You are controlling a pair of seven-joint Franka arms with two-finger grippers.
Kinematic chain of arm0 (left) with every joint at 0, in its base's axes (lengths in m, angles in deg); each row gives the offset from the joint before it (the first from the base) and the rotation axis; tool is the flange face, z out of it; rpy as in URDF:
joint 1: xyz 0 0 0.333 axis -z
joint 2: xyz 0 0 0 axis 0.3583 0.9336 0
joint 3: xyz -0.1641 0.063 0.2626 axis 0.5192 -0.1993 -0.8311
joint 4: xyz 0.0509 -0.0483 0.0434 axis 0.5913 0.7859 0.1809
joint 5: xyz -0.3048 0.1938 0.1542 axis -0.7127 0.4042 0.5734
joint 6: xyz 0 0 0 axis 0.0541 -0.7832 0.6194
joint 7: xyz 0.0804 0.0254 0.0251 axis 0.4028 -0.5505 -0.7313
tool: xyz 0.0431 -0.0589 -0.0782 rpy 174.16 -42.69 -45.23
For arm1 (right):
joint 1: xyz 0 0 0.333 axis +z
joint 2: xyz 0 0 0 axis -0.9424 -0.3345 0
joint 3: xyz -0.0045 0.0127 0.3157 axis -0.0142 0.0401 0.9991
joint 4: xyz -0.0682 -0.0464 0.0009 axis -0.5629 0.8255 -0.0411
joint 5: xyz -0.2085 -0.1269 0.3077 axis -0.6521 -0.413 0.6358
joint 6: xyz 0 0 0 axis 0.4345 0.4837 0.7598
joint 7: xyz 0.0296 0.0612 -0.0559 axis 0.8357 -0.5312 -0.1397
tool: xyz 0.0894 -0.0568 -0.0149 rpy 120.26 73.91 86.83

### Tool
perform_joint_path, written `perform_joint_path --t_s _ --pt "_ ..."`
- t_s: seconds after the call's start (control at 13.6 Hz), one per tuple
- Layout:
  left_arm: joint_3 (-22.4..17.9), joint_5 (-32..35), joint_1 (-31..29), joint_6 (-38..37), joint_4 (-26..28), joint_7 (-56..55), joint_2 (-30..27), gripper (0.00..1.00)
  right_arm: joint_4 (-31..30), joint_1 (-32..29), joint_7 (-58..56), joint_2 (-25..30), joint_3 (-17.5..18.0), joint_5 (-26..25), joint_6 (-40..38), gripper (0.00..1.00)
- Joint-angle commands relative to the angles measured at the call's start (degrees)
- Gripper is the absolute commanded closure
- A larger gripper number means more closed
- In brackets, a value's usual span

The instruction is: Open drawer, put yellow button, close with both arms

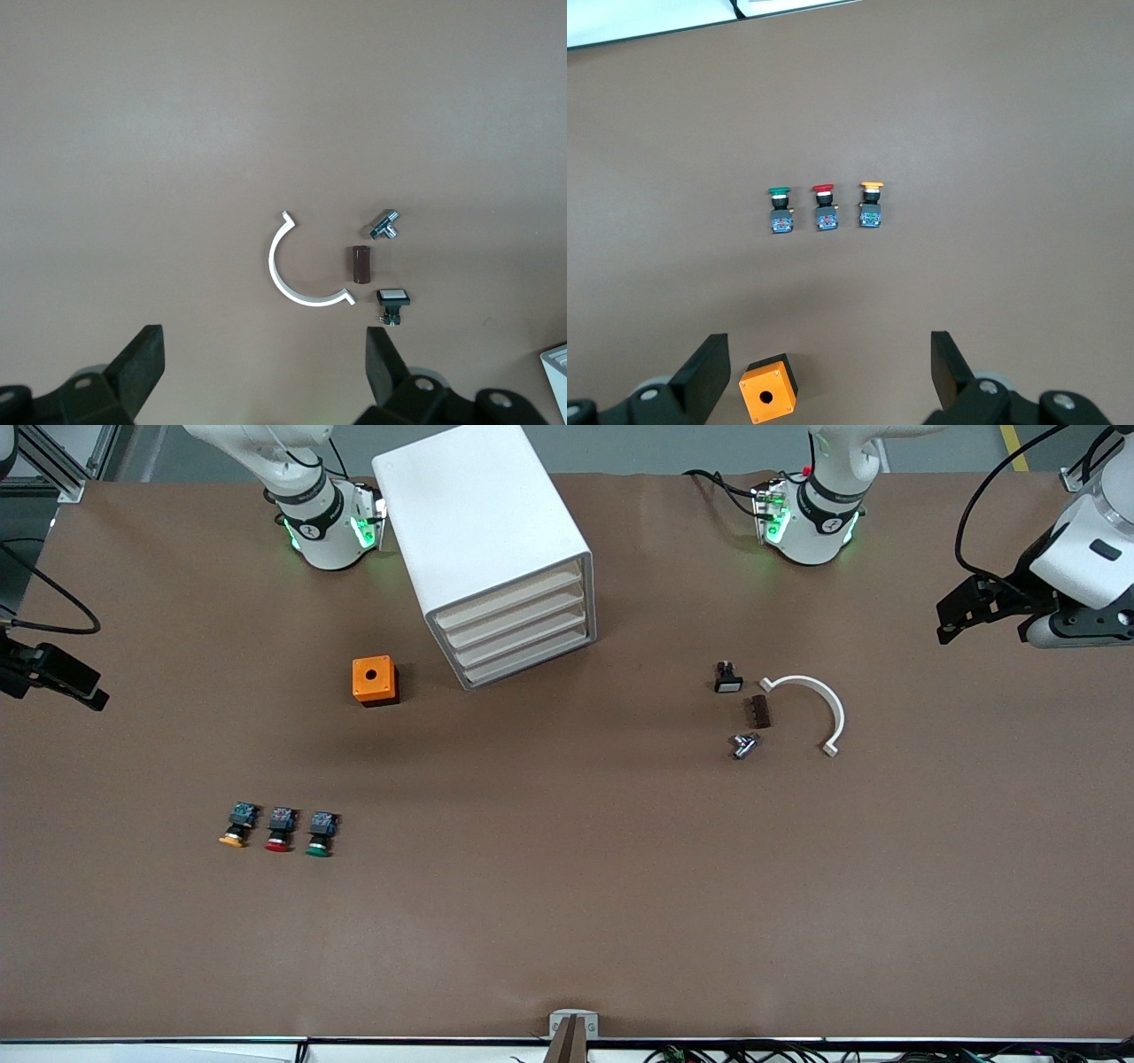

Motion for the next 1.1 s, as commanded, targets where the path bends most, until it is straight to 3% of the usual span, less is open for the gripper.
perform_joint_path --t_s 0.0,0.44,0.74,1.03 --pt "0.13 -0.69 -0.20 -1.09 -1.26 0.24 0.39 0.00 0.64 -0.73 -0.34 0.07 0.72 -1.07 -0.33 0.00" --pt "0.04 -0.60 -0.28 -1.09 -2.31 0.06 2.06 0.00 0.64 -0.73 -0.34 0.07 0.72 -0.98 -0.51 0.00" --pt "0.13 -0.86 0.07 -0.91 -2.40 -0.47 6.62 0.00 0.56 -0.82 0.10 -0.54 0.64 -0.54 -0.07 0.00" --pt "0.65 -2.36 0.59 -0.30 -2.57 -4.77 10.40 0.00 0.29 -1.25 0.36 -5.28 0.64 -0.10 2.92 0.00"
